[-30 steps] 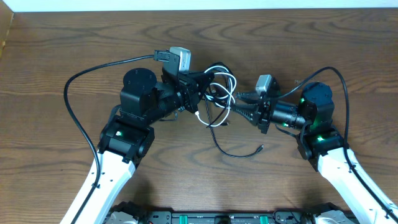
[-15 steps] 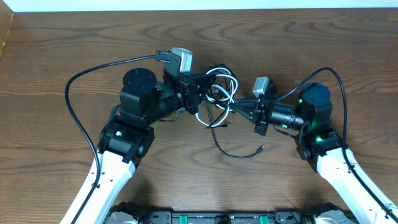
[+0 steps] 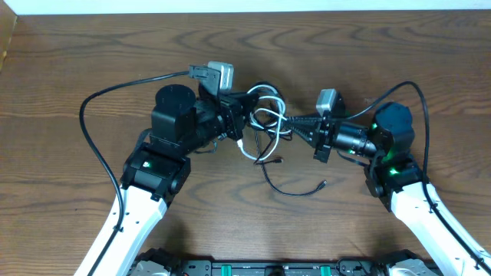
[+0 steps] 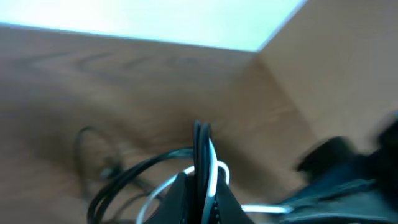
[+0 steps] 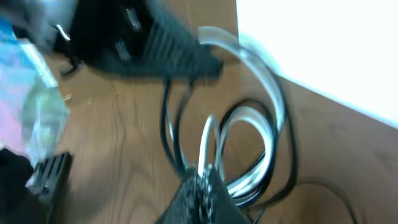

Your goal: Untangle cables

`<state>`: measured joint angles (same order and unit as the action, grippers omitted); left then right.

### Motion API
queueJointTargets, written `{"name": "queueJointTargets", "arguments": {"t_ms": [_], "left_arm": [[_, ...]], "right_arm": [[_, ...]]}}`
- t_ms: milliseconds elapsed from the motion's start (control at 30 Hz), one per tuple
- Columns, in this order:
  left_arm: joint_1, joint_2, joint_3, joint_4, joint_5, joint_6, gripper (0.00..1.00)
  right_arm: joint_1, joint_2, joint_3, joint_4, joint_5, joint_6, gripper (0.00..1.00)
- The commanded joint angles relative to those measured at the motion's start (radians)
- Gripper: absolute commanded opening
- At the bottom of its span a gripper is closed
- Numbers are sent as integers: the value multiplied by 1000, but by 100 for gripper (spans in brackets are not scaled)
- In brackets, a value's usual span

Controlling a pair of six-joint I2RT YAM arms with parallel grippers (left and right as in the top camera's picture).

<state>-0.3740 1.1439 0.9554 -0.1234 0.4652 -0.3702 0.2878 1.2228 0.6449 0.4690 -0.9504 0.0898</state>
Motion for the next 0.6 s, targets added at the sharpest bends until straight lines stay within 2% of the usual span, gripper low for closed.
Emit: {"name": "queueJointTargets", "arguments": {"t_ms": [0, 167, 567], "left_arm": [[3, -1, 16, -48, -183, -36, 8], [3, -1, 16, -79, -232, -62, 7], [5, -1, 16, -153, -325, -99, 8]], "right_arm": [[5, -35, 6, 63, -9, 97, 1], [-10, -90, 6, 101, 73, 124, 1], [-129, -159, 6, 30, 264, 251, 1]]}}
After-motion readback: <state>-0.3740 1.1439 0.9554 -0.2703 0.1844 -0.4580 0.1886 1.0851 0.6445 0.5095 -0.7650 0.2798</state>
